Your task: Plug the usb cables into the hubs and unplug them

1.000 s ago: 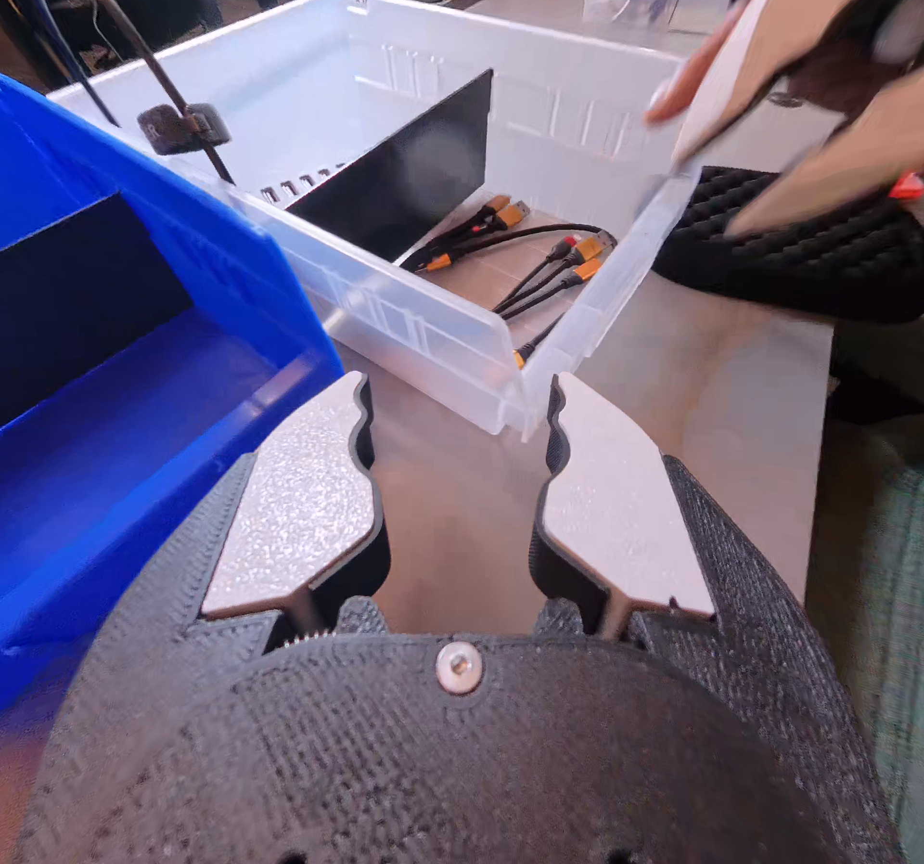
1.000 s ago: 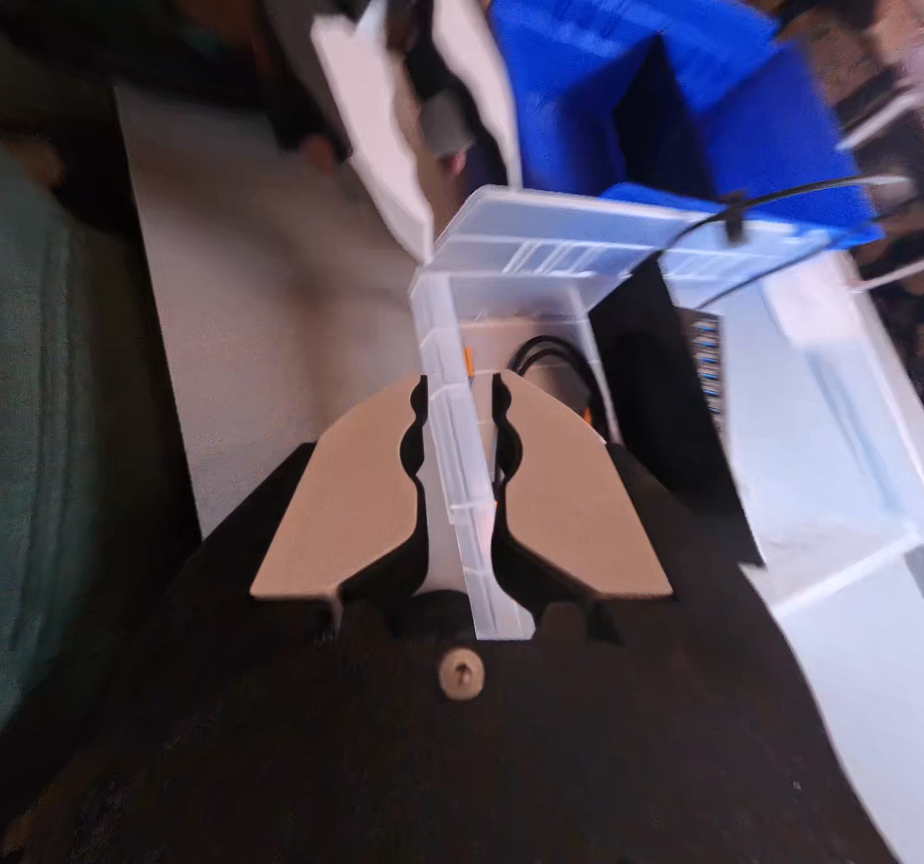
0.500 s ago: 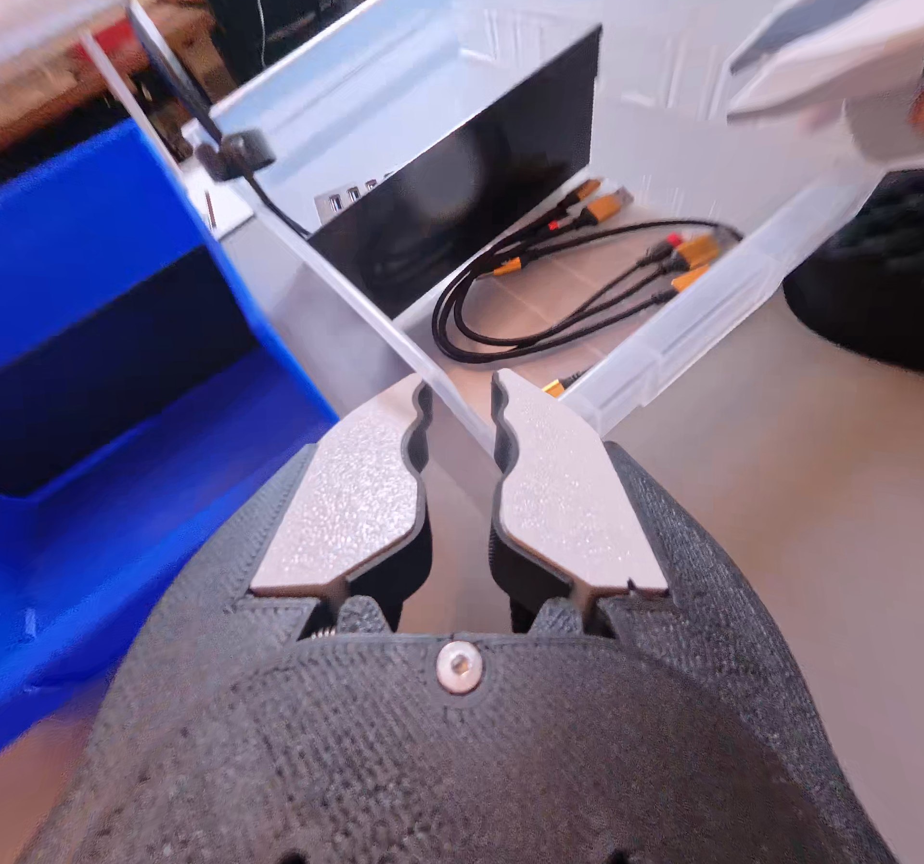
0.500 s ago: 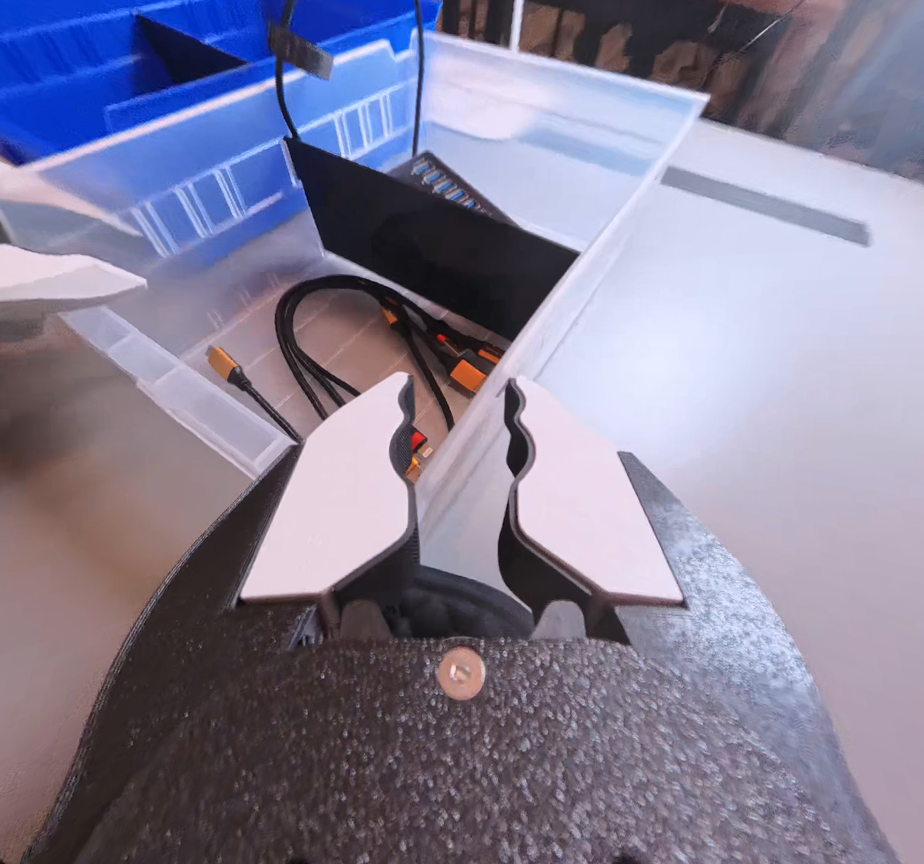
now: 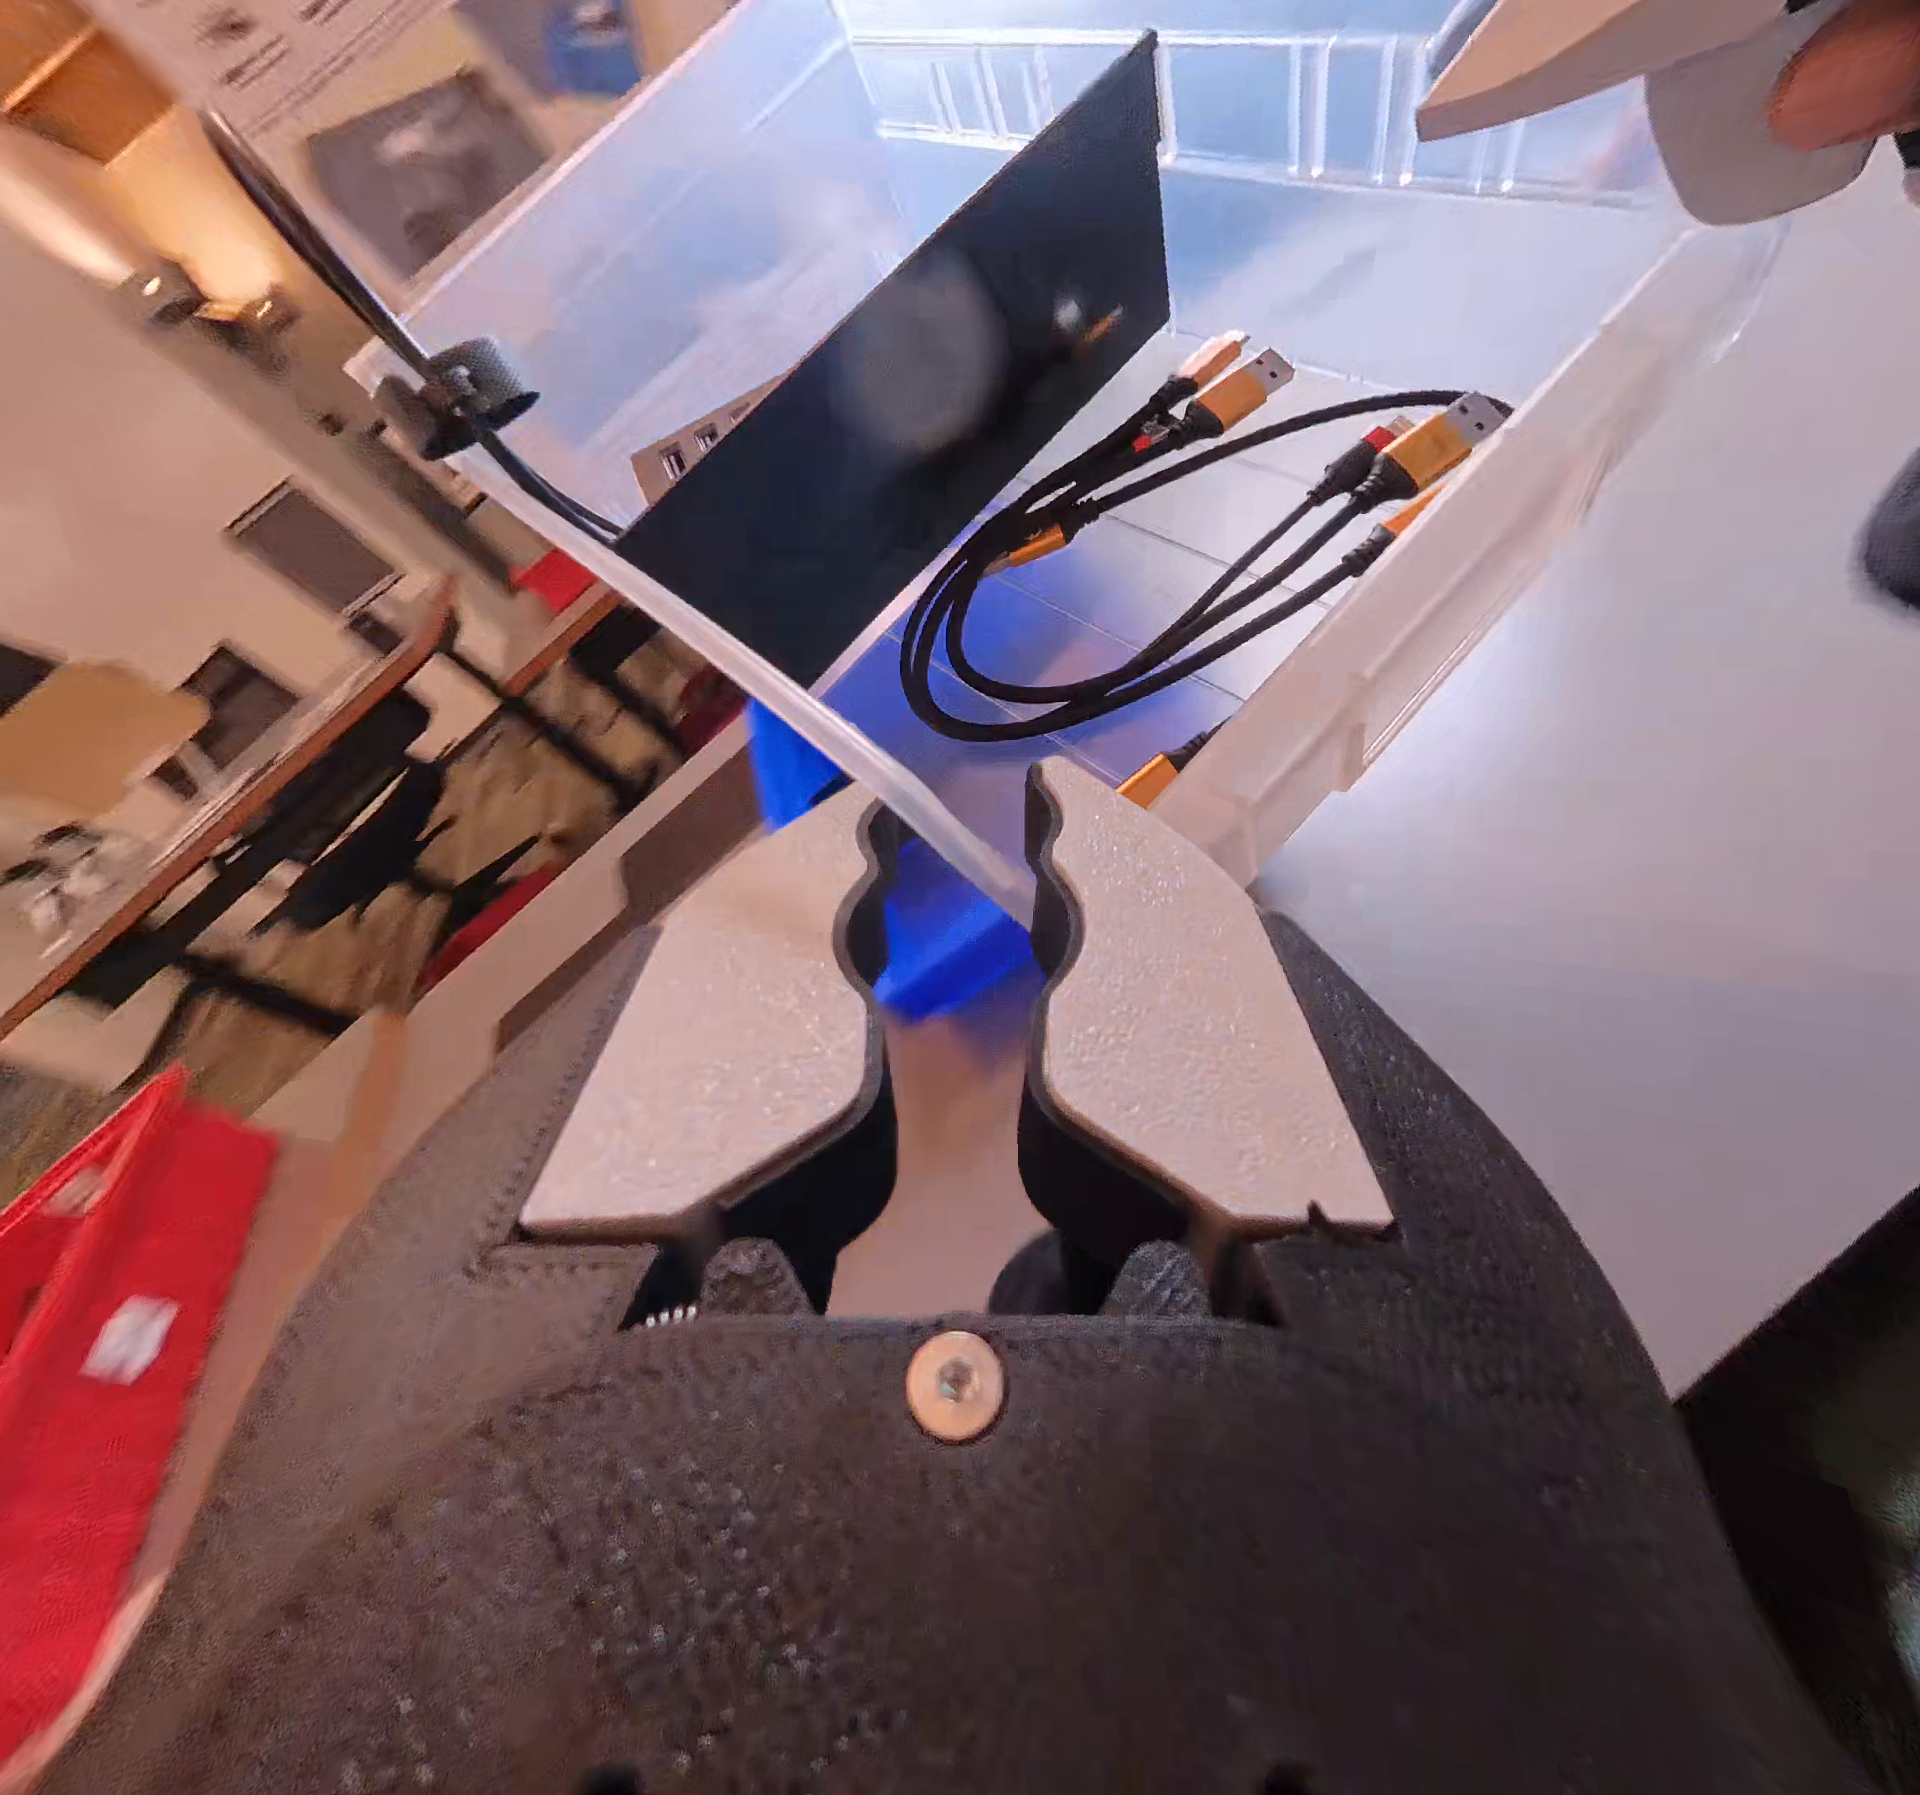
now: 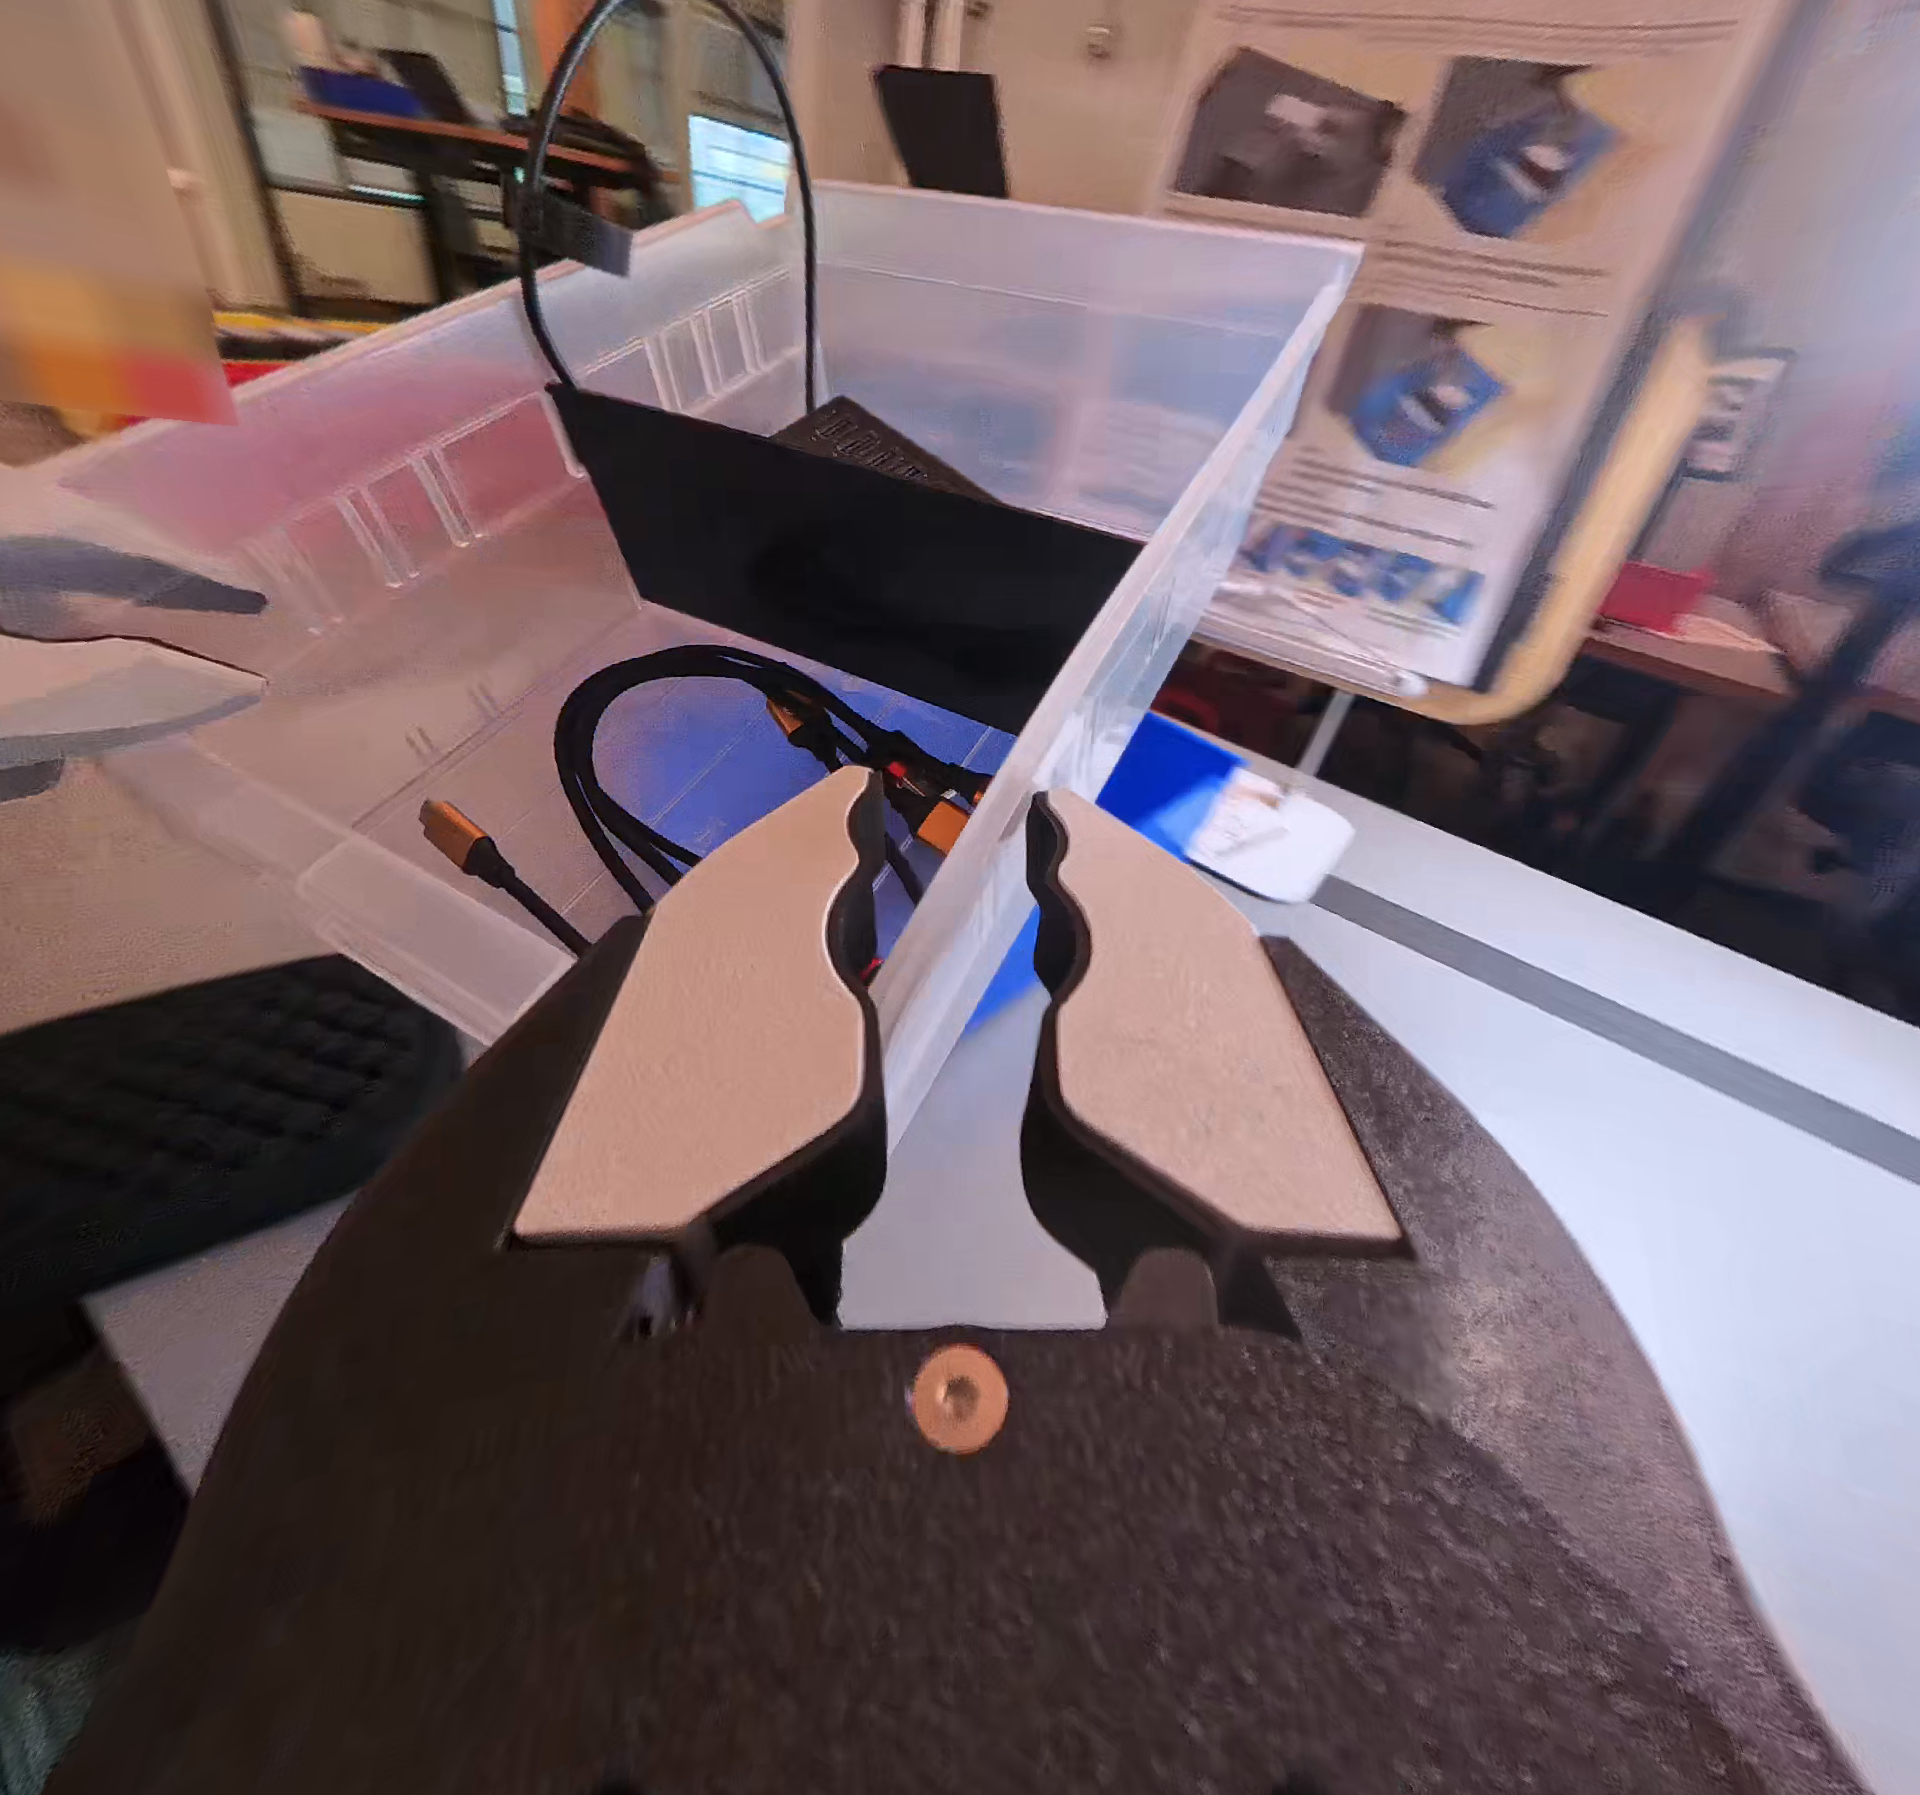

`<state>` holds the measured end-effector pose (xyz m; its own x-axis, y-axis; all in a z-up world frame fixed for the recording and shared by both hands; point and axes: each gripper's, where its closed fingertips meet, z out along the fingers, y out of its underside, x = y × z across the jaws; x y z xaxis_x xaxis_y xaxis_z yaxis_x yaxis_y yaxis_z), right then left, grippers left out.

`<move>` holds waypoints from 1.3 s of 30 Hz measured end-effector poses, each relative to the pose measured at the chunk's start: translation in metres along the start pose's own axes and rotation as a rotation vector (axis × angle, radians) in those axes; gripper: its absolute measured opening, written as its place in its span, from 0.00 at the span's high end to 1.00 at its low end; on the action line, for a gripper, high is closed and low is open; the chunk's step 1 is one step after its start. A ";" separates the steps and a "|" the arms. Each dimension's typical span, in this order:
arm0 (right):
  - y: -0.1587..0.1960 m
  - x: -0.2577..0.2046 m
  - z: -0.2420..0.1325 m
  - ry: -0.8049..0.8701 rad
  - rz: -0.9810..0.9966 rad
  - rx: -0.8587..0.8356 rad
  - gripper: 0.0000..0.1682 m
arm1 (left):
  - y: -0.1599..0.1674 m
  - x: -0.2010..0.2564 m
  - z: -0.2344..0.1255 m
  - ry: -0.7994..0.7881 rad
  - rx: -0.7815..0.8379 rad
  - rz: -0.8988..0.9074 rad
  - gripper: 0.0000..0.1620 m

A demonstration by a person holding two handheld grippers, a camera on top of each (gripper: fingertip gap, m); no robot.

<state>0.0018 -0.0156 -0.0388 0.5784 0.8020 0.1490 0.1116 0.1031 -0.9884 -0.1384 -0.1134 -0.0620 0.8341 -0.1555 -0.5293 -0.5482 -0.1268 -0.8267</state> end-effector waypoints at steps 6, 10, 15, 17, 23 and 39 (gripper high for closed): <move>0.005 -0.133 0.107 -0.341 0.064 -0.070 0.84 | 0.093 -0.081 -0.087 -0.138 -0.296 -0.051 0.84; 0.049 -0.192 0.147 -0.452 0.122 -0.174 0.84 | 0.158 -0.096 -0.108 -0.136 -0.462 -0.148 0.85; 0.109 -0.203 0.167 -0.477 0.176 -0.310 0.81 | 0.215 -0.082 -0.088 -0.035 -0.586 -0.215 0.85; 0.118 -0.195 0.166 -0.468 0.130 -0.307 0.79 | 0.237 -0.073 -0.078 0.015 -0.665 -0.218 0.82; 0.098 -0.150 0.142 -0.472 -0.105 -0.305 0.65 | 0.220 -0.094 -0.073 -0.067 -0.547 -0.203 0.75; 0.211 -0.067 0.110 -0.481 -0.685 -0.918 0.83 | 0.223 0.029 0.021 0.582 -0.725 0.221 0.80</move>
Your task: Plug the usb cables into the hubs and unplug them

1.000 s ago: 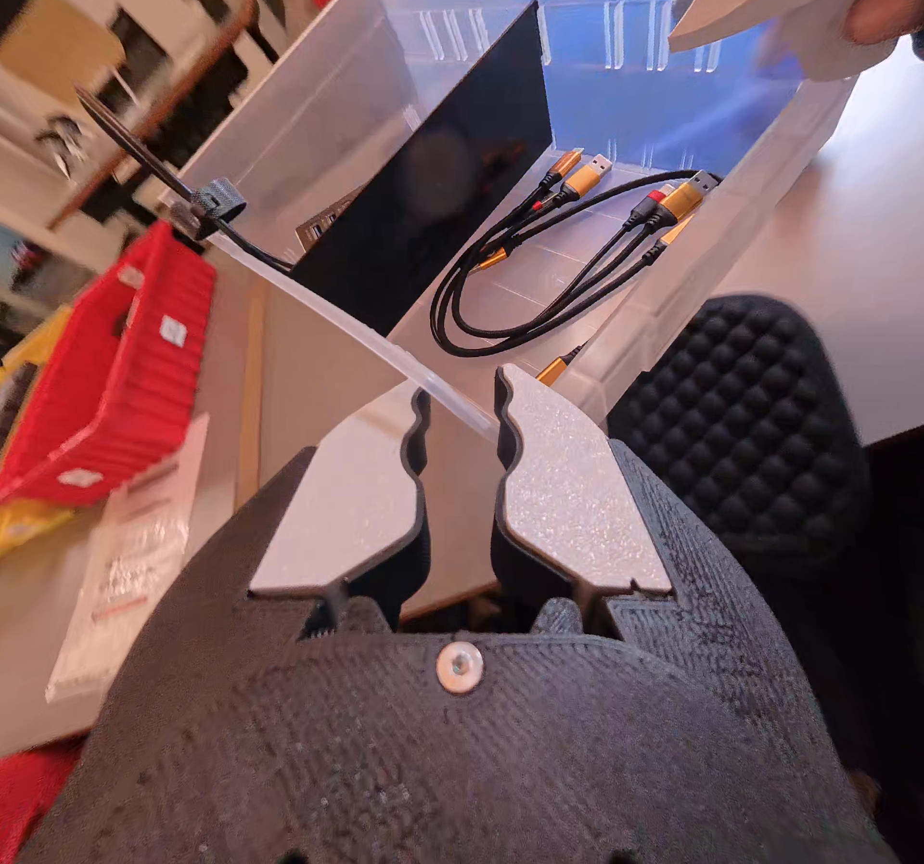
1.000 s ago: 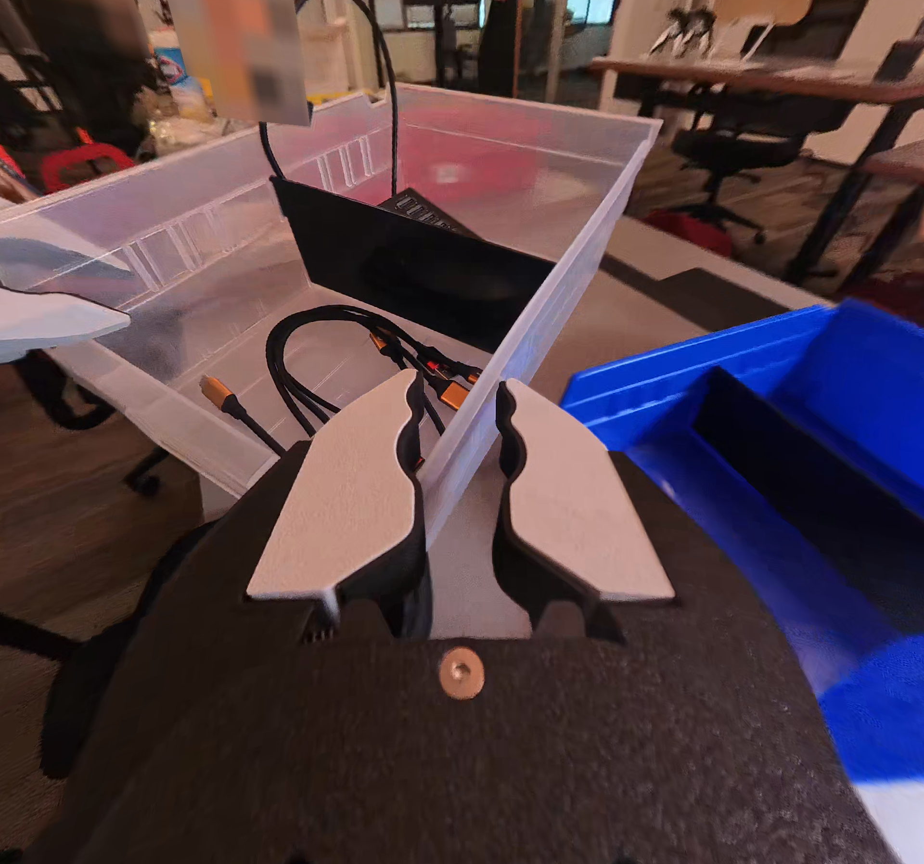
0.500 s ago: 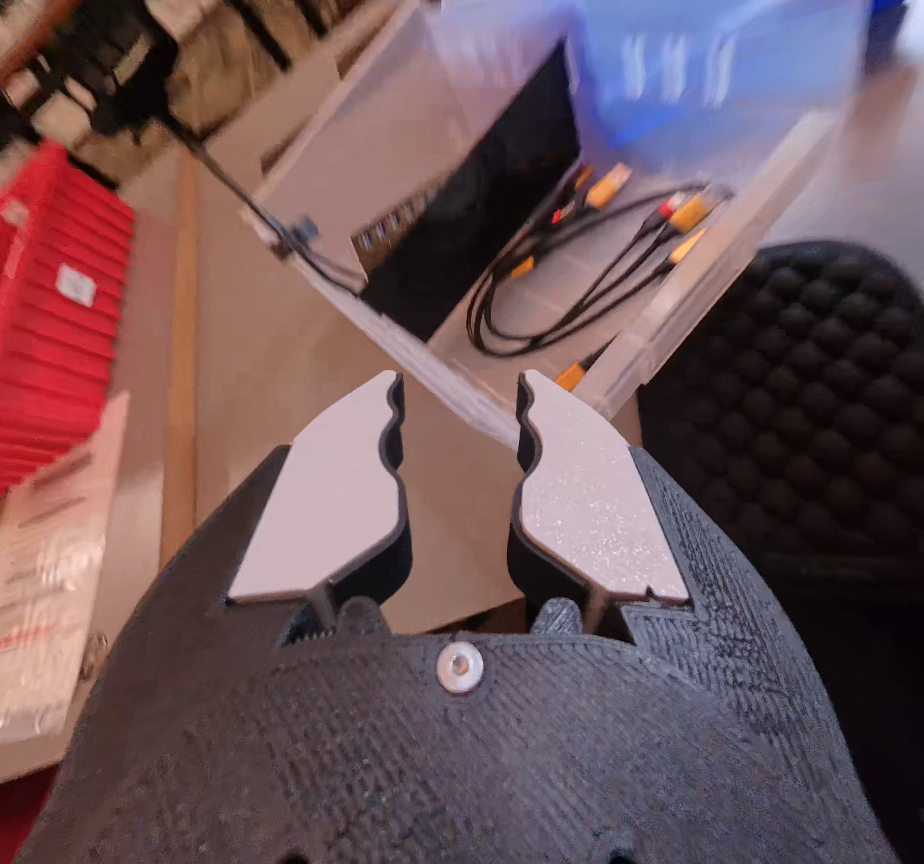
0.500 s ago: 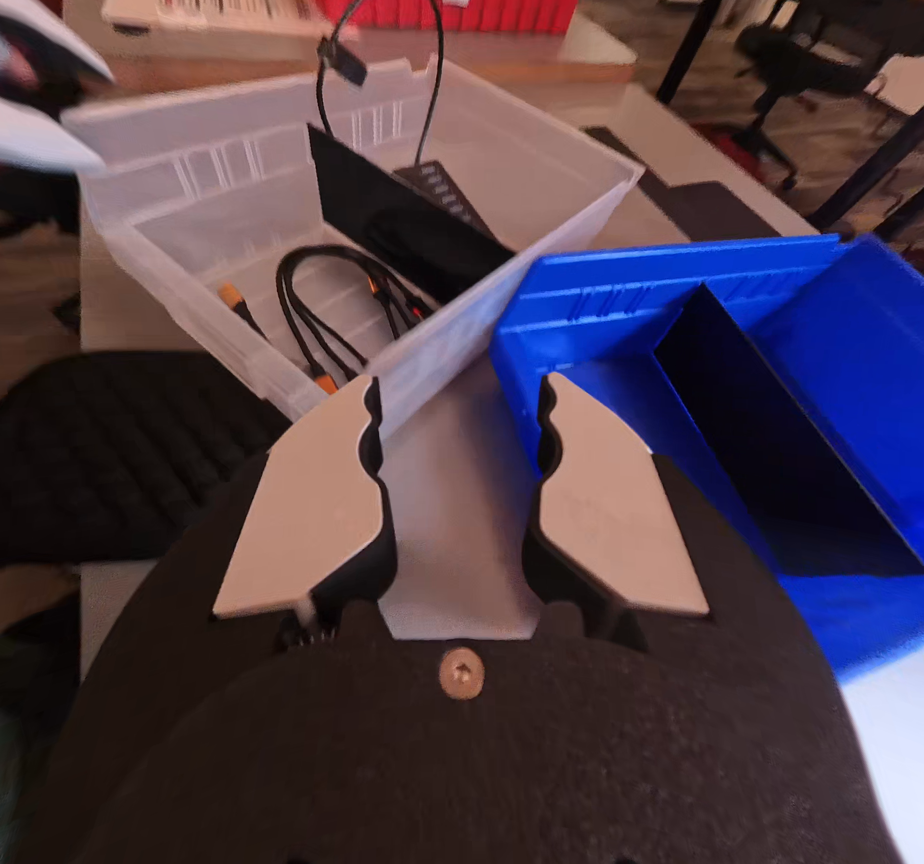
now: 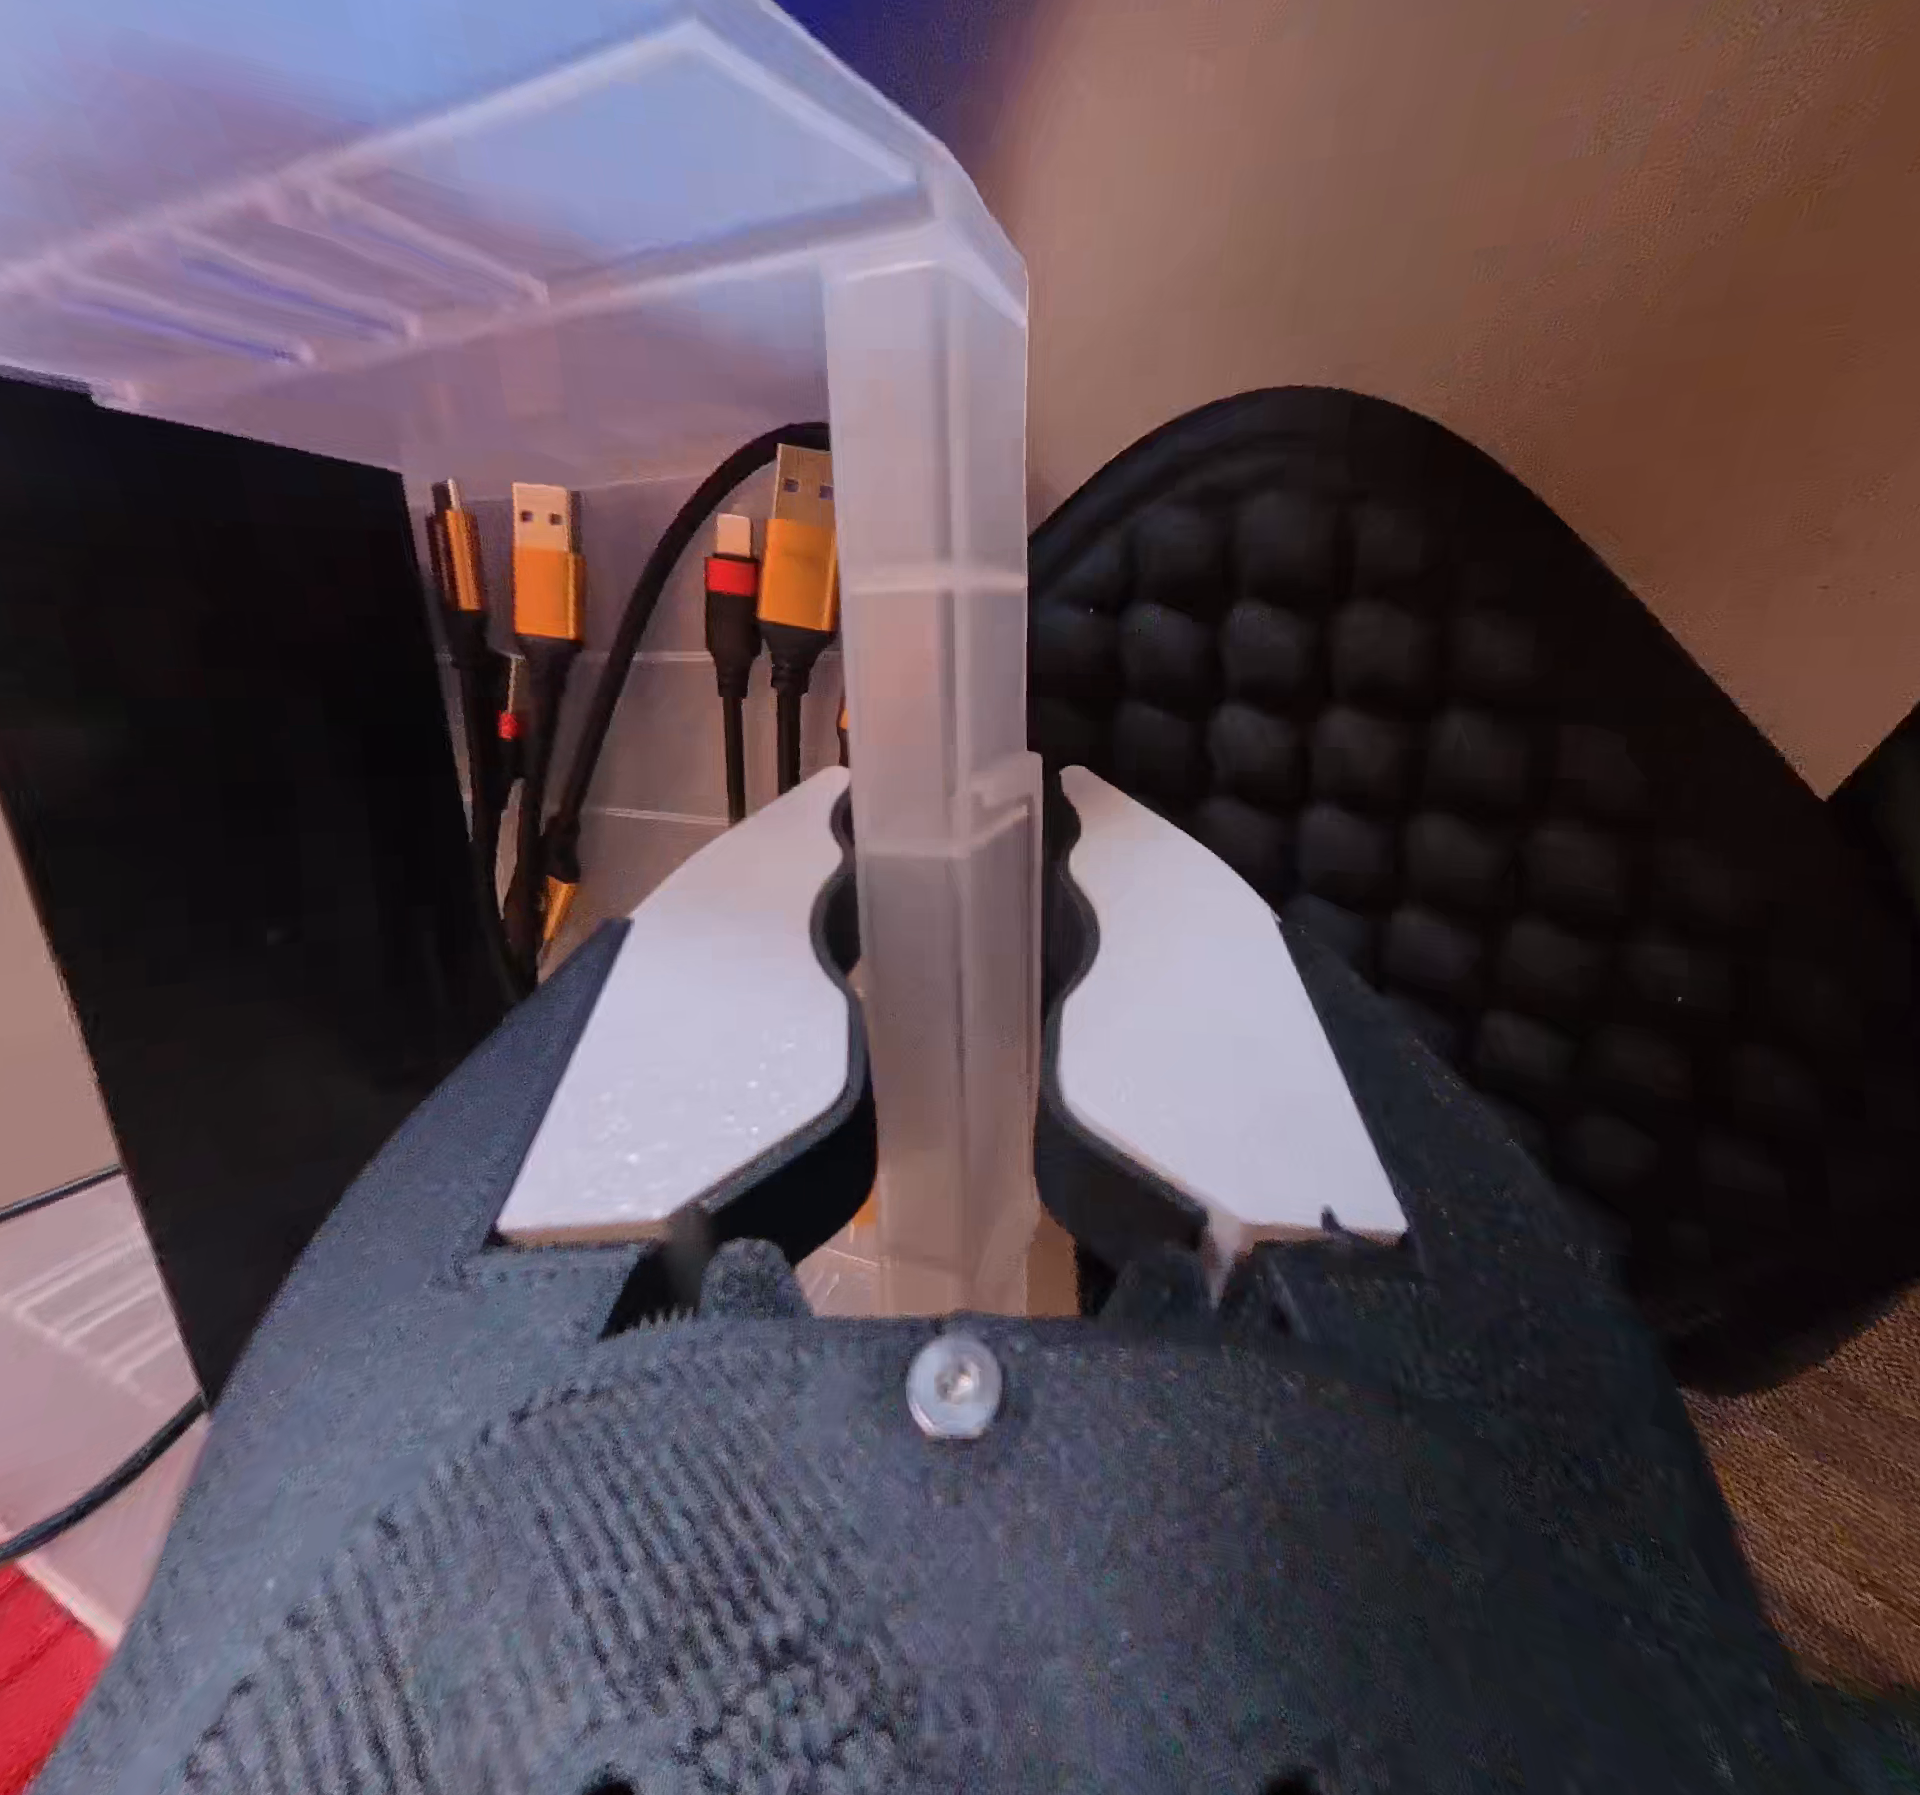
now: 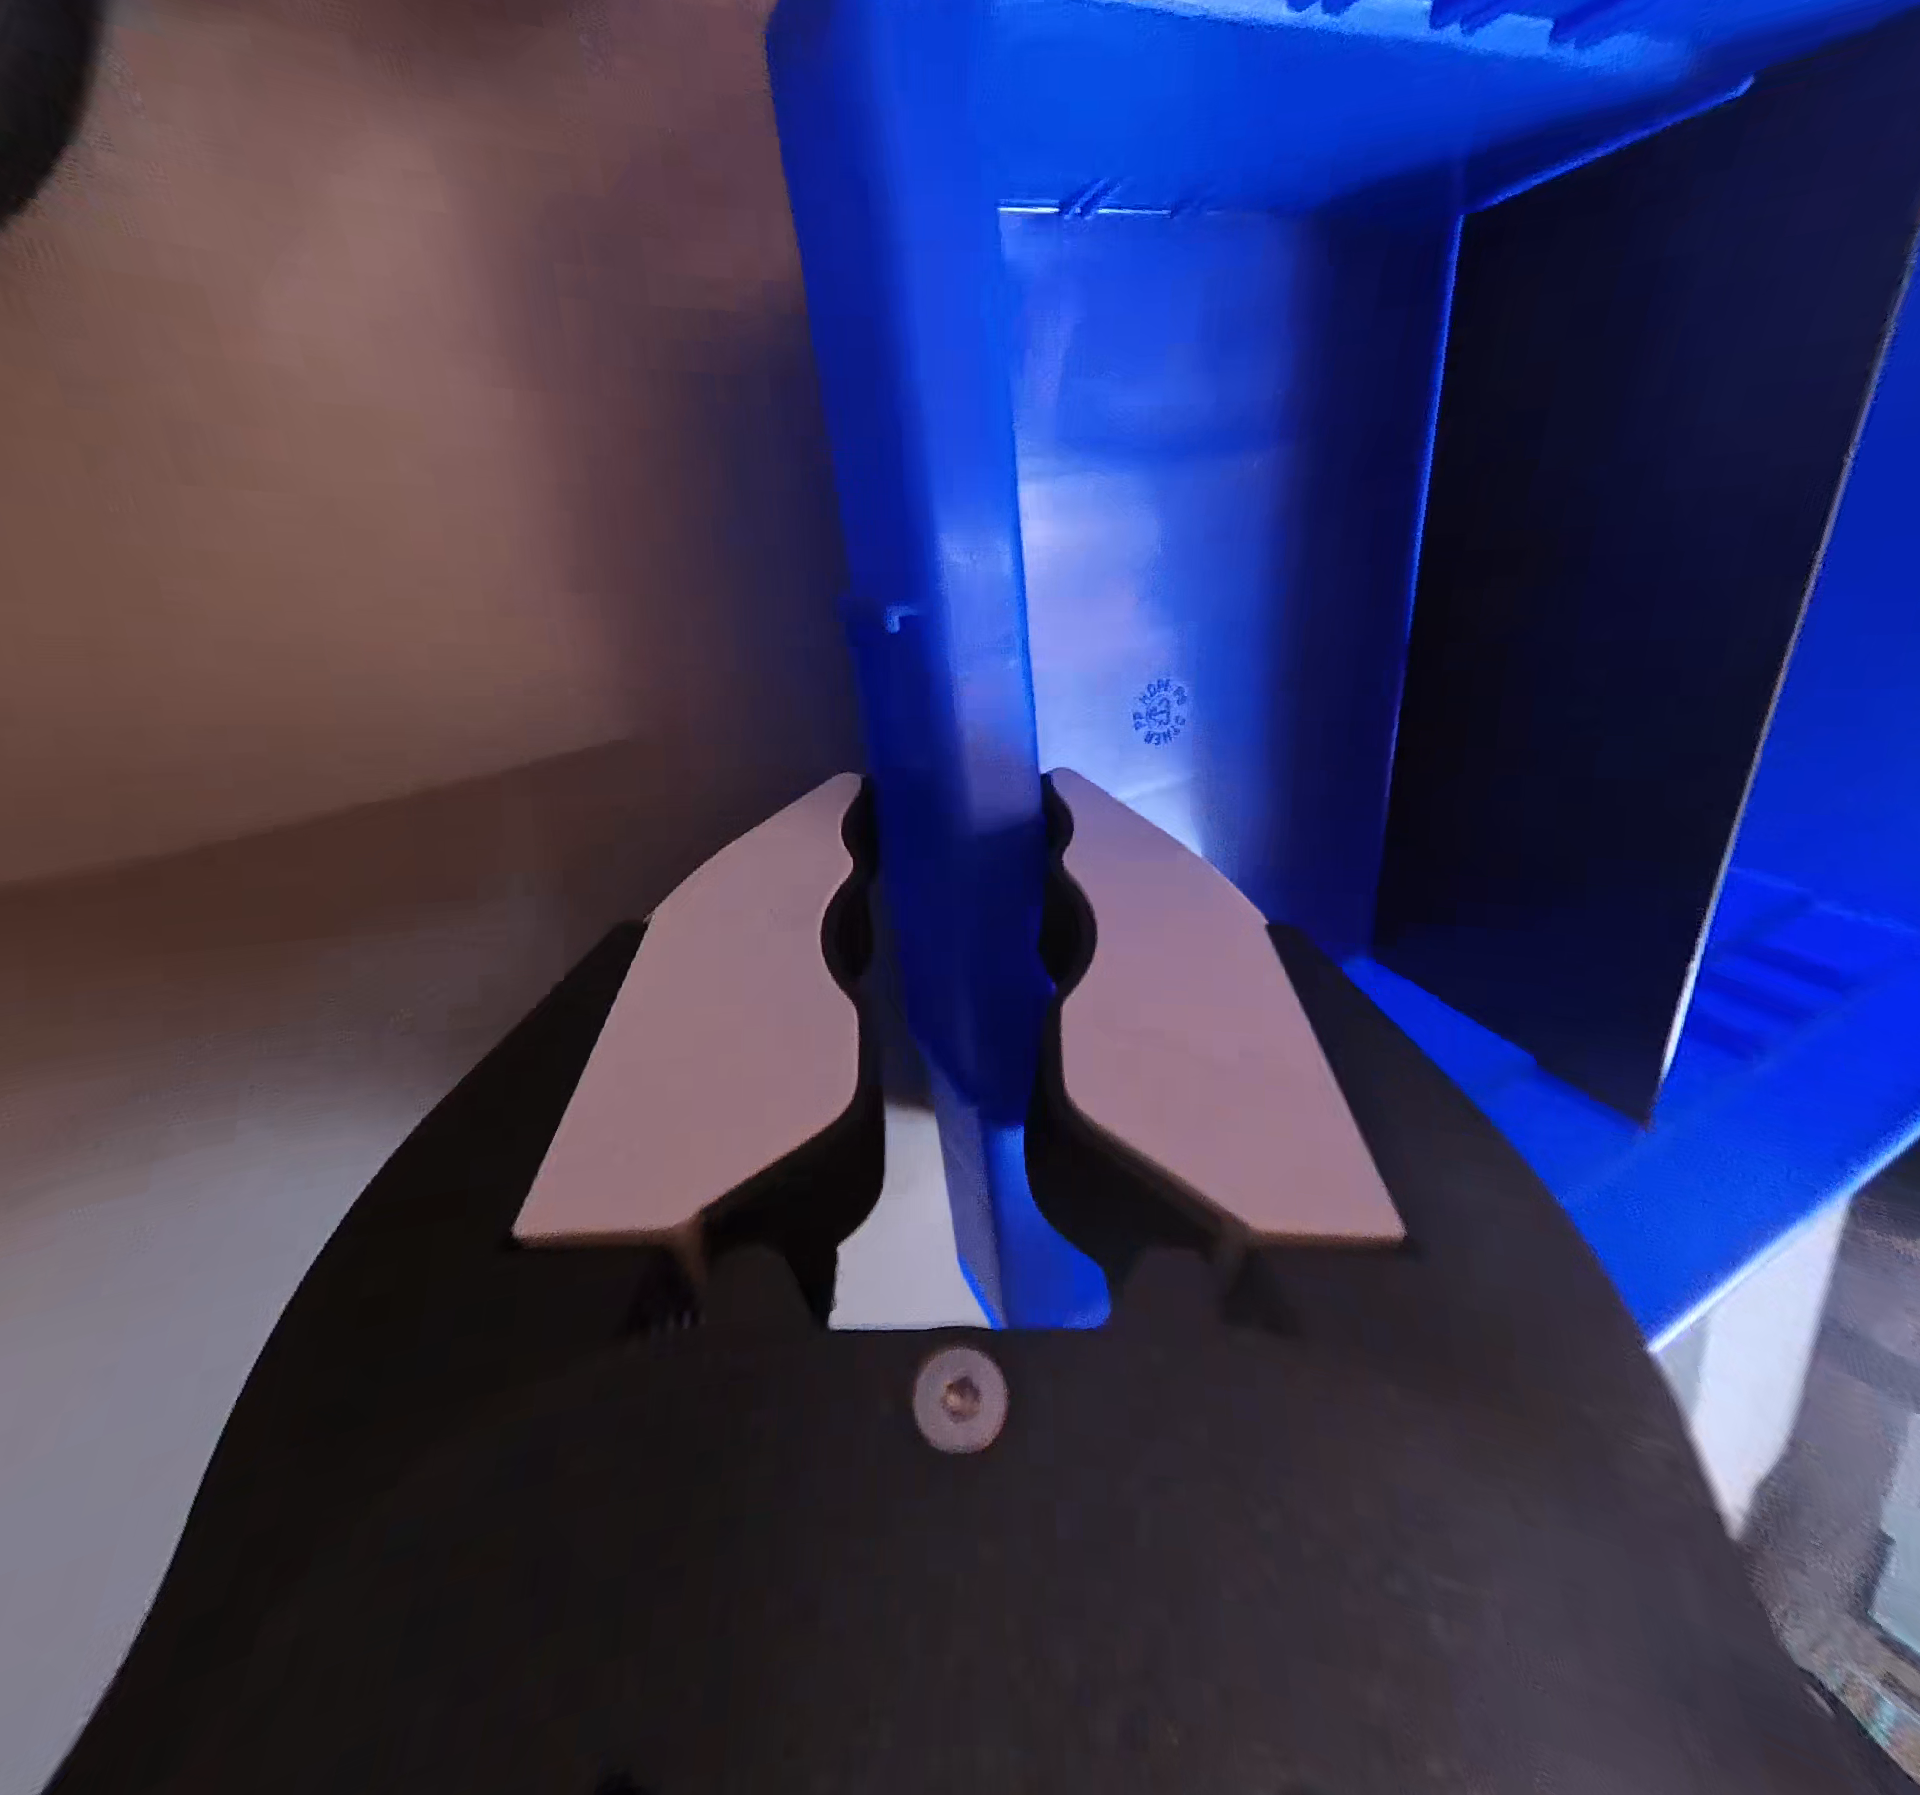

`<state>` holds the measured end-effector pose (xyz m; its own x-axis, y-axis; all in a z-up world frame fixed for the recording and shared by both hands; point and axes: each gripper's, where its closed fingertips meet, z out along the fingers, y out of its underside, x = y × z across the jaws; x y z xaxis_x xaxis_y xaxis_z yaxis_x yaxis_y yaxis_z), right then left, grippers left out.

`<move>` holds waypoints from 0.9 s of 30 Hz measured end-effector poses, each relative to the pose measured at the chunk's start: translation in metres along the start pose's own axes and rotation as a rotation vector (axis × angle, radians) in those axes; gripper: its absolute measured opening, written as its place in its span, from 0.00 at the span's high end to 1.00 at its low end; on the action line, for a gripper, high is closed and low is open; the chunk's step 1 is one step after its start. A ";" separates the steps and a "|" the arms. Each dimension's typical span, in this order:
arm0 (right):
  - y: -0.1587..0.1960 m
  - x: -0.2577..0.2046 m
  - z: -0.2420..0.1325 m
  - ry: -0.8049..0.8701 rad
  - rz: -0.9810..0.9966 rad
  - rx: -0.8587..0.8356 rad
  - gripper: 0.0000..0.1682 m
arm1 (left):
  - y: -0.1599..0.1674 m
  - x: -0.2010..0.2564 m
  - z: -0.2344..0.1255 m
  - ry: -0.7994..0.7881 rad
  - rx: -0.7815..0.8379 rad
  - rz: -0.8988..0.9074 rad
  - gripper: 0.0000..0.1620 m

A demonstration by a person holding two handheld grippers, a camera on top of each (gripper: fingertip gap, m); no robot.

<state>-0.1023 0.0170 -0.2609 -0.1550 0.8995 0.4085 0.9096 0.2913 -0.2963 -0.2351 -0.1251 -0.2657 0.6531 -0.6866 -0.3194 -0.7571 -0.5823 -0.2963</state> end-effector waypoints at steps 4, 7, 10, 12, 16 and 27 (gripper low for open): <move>0.072 -0.023 -0.038 0.008 -0.017 0.009 0.82 | -0.001 -0.001 -0.002 0.029 0.069 0.033 0.82; 0.124 -0.022 -0.055 0.050 -0.005 -0.020 0.82 | 0.002 -0.008 -0.002 0.041 0.061 0.048 0.83; 0.168 -0.001 -0.058 0.106 0.003 -0.062 0.82 | -0.001 -0.024 0.004 0.045 0.051 0.052 0.82; 0.190 0.019 -0.053 0.123 0.044 -0.076 0.82 | -0.003 -0.040 0.011 0.037 0.023 0.058 0.82; 0.219 0.061 -0.037 0.133 0.054 -0.064 0.82 | -0.012 -0.070 0.030 0.037 0.014 0.071 0.83; 0.243 0.146 -0.006 0.214 0.163 -0.165 0.81 | -0.041 -0.134 0.077 -0.026 0.079 0.070 0.83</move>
